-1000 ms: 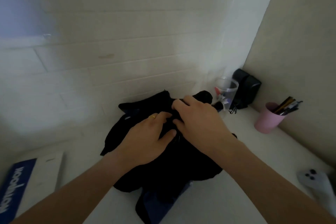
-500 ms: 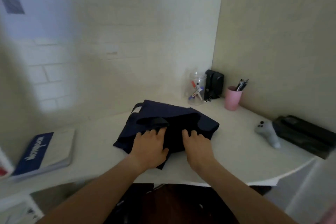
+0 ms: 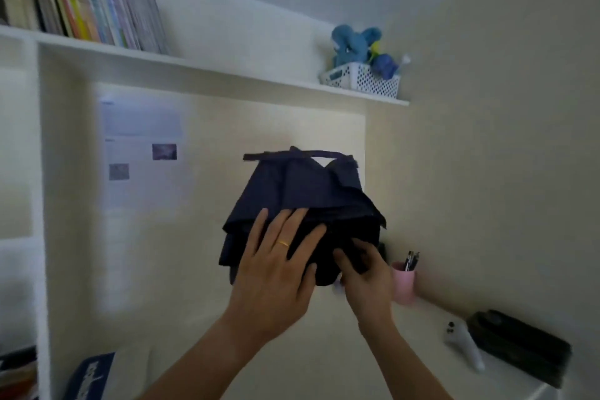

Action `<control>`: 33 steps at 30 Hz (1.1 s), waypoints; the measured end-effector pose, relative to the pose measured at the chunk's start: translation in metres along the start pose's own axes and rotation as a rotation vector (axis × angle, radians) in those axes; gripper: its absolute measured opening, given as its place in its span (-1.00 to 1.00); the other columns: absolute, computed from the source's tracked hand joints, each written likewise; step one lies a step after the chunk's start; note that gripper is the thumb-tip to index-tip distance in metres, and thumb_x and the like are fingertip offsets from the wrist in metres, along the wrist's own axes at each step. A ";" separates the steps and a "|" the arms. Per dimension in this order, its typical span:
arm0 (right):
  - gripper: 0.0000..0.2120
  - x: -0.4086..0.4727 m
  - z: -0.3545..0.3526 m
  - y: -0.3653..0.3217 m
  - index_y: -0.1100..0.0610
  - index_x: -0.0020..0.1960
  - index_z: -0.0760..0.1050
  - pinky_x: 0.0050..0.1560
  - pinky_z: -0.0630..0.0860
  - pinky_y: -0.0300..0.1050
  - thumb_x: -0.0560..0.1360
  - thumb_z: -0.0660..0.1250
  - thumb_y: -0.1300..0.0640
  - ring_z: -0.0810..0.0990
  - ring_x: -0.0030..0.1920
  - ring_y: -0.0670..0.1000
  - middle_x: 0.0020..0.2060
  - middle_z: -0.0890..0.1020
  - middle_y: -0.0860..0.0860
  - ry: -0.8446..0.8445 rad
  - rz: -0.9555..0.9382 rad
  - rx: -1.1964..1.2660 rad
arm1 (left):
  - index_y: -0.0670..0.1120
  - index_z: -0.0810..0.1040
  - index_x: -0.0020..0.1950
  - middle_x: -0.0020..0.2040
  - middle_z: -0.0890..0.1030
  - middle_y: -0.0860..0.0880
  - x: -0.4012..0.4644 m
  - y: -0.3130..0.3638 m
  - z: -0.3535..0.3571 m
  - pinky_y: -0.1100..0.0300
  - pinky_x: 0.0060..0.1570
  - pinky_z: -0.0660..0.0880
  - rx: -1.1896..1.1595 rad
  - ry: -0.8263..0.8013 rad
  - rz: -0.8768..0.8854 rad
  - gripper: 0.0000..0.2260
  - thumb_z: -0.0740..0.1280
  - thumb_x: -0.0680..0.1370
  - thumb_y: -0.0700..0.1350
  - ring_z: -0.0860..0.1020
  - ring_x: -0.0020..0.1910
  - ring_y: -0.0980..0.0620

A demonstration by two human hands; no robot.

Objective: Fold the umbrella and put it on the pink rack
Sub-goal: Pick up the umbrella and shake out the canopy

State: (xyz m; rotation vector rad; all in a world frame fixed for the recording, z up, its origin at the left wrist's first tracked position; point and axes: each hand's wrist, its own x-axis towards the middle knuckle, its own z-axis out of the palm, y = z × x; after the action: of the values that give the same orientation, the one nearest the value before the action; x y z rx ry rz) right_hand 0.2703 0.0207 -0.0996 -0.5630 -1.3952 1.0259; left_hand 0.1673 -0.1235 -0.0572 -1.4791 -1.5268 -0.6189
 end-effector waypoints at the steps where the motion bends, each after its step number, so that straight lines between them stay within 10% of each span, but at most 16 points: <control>1: -0.75 0.005 0.003 -0.011 0.09 0.18 0.57 -0.29 0.57 -0.11 0.52 0.46 0.13 0.63 -0.30 -0.10 -0.15 0.72 -0.01 -0.017 0.103 0.200 | 0.00 0.42 0.52 0.58 0.31 -0.12 0.008 0.001 -0.012 -0.22 0.54 0.15 0.002 0.040 0.020 -0.55 0.29 0.61 -0.01 0.26 0.57 -0.14; 5: -0.78 0.011 0.010 -0.045 0.23 0.15 0.53 -0.58 0.26 -0.26 0.55 0.38 0.16 0.41 -0.46 -0.05 -0.25 0.62 0.12 -0.229 0.386 0.703 | 0.02 0.32 0.59 0.64 0.17 -0.13 0.027 0.002 -0.042 -0.22 0.54 0.18 0.040 0.148 0.114 -0.49 0.28 0.63 -0.05 0.13 0.63 -0.15; 12: -0.81 0.018 0.015 -0.050 0.15 0.11 0.55 -0.53 0.43 -0.19 0.53 0.44 0.15 0.51 -0.48 -0.06 -0.25 0.70 0.07 0.064 0.012 0.301 | 0.02 0.28 0.60 0.64 0.19 -0.09 0.026 -0.006 -0.060 -0.19 0.51 0.24 0.020 0.207 0.059 -0.43 0.33 0.60 0.01 0.17 0.62 -0.12; 15: -0.69 0.025 0.011 -0.059 0.02 0.19 0.56 -0.22 0.66 0.01 0.49 0.45 -0.03 0.69 -0.20 -0.05 -0.10 0.73 -0.01 0.039 -0.022 0.462 | -0.04 0.33 0.58 0.61 0.25 -0.13 0.028 -0.011 -0.069 -0.16 0.48 0.28 0.047 0.248 0.030 -0.46 0.32 0.60 0.02 0.25 0.58 -0.16; 24: -0.74 0.030 0.003 -0.077 0.05 0.18 0.55 -0.43 0.44 -0.26 0.51 0.47 0.18 0.57 -0.33 0.00 -0.19 0.73 0.06 0.200 -0.160 0.296 | -0.06 0.27 0.60 0.61 0.25 -0.15 0.042 -0.018 -0.078 -0.22 0.50 0.20 0.070 0.225 -0.057 -0.44 0.24 0.63 0.08 0.29 0.54 -0.20; 27: -0.67 0.024 0.000 -0.085 0.04 0.26 0.55 -0.20 0.46 -0.50 0.52 0.46 0.09 0.62 -0.18 -0.27 -0.12 0.68 -0.16 0.273 -0.315 -0.012 | -0.02 0.24 0.61 0.60 0.25 -0.14 0.044 -0.019 -0.075 -0.21 0.48 0.23 0.036 0.203 -0.080 -0.42 0.24 0.62 0.12 0.29 0.53 -0.18; 33: -0.66 0.020 0.005 -0.087 0.04 0.32 0.40 -0.05 0.54 -0.11 0.58 0.33 0.04 0.61 0.02 -0.01 0.08 0.62 -0.01 0.252 -0.486 -0.306 | -0.04 0.18 0.62 0.59 0.27 -0.12 0.049 -0.009 -0.071 -0.17 0.41 0.35 -0.060 0.204 -0.109 -0.34 0.28 0.58 0.15 0.36 0.49 -0.15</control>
State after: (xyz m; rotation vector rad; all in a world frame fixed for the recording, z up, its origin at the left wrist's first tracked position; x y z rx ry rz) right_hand 0.2843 -0.0061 -0.0157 -0.5181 -1.3767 0.3420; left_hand 0.1826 -0.1596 0.0201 -1.3391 -1.4470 -0.8595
